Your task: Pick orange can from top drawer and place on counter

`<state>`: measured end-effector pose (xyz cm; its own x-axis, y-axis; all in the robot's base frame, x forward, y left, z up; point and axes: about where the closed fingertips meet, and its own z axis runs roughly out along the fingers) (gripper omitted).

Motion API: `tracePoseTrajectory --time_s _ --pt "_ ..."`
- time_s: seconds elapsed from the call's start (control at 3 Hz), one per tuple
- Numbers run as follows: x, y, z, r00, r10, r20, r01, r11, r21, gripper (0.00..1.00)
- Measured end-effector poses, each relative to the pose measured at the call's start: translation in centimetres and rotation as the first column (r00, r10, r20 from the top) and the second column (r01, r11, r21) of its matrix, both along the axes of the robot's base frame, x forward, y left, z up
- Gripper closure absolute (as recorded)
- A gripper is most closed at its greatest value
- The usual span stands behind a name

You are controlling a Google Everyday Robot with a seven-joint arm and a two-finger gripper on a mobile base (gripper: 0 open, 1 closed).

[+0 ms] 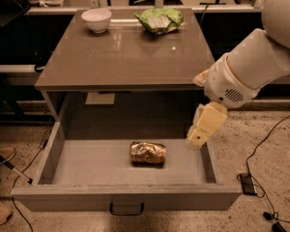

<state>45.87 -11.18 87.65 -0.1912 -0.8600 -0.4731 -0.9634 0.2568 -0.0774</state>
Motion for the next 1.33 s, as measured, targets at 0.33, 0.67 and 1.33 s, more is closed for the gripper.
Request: tracePoseTrajectory --time_s 0.33,0.67,1.33 --pt "0.0 0.0 0.0 1.0 0.0 0.0 0.0 1.0 0.0 0.0" --pt "1.3 1.3 -2.7 0.9999 -0.01 0.008 0.01 1.0 -0.007 0.0" --pt "4.8 6.8 -12.3 0.9989 -0.047 -0.005 0.047 0.999 -0.026 0.0"
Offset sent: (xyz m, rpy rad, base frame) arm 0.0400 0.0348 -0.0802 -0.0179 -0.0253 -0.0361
